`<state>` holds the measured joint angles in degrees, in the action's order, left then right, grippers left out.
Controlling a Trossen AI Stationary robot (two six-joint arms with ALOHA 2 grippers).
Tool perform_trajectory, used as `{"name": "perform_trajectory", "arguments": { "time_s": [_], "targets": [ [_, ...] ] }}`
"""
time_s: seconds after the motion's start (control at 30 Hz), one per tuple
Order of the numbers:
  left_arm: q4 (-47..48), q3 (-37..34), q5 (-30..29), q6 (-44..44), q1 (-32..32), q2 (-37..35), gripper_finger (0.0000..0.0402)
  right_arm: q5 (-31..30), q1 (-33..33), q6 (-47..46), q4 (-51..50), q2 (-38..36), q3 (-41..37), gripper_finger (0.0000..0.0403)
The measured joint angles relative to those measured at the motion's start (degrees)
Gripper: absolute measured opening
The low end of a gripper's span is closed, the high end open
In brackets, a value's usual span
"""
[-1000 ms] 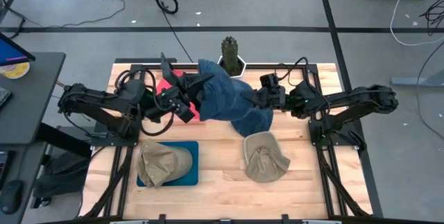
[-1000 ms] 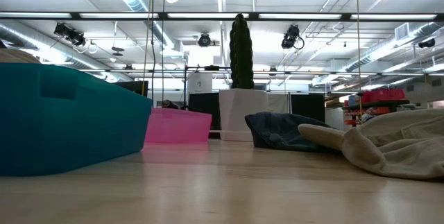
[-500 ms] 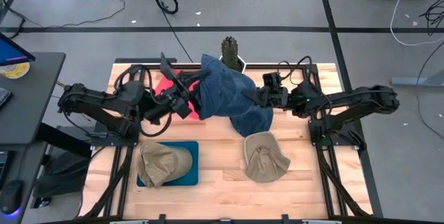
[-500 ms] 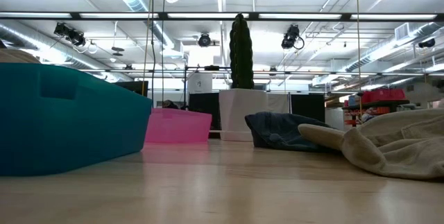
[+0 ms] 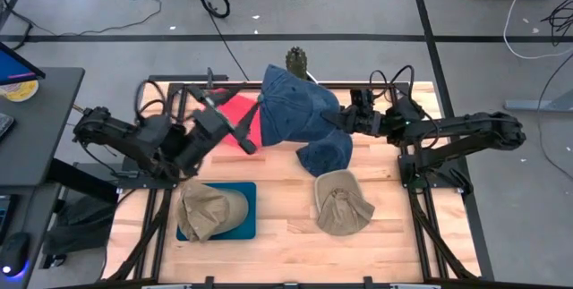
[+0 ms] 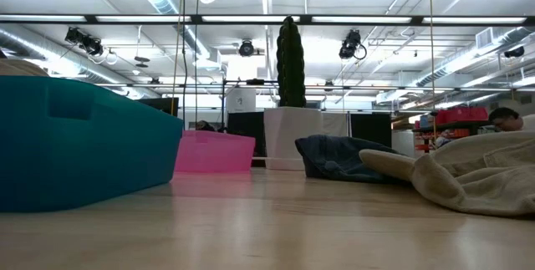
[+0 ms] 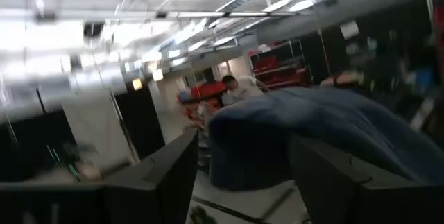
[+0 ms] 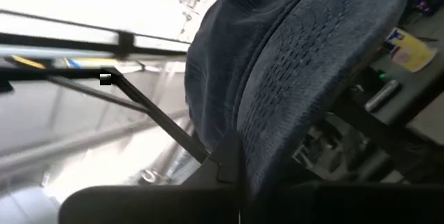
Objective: Pick & Place hat
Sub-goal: Put the bottom blue cap into the red bin
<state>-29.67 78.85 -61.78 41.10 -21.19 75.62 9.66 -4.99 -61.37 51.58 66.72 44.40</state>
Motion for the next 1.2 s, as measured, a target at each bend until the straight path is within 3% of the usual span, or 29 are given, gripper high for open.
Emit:
{"name": "perform_trajectory", "arguments": {
  "time_s": [0.2,0.33,0.5,0.63,0.77,0.9,1.2],
  "targets": [
    [0.29,0.00,-2.29,-20.98,-1.62,-4.12,0.0231,0.31,-0.66,6.07,-9.13,-4.17,0.00,0.0006],
    [5.96,0.00,0.53,-37.23,-1.88,-8.38,0.0232,0.29,-0.66,10.46,-11.73,-5.87,0.00,0.0006],
    [21.14,0.02,14.31,-66.52,0.23,-14.37,0.0232,0.29,-0.66,14.12,-11.60,-6.27,0.00,0.0006],
    [30.25,0.02,27.40,-82.26,3.87,-15.51,0.0232,0.90,-0.66,15.20,-11.90,-6.26,0.00,0.0006],
    [37.16,0.00,38.15,-89.97,7.50,-14.87,0.0232,3.13,-0.64,15.28,-11.85,-6.25,0.00,0.0006],
    [40.98,-0.04,41.03,-93.00,10.20,-13.06,0.0232,5.27,-0.36,15.20,-12.07,-6.25,0.00,0.0006],
    [38.57,0.00,51.02,-96.25,14.37,-10.05,0.0232,6.46,0.71,16.03,-17.48,-6.19,0.00,0.0006]
  ]
}}
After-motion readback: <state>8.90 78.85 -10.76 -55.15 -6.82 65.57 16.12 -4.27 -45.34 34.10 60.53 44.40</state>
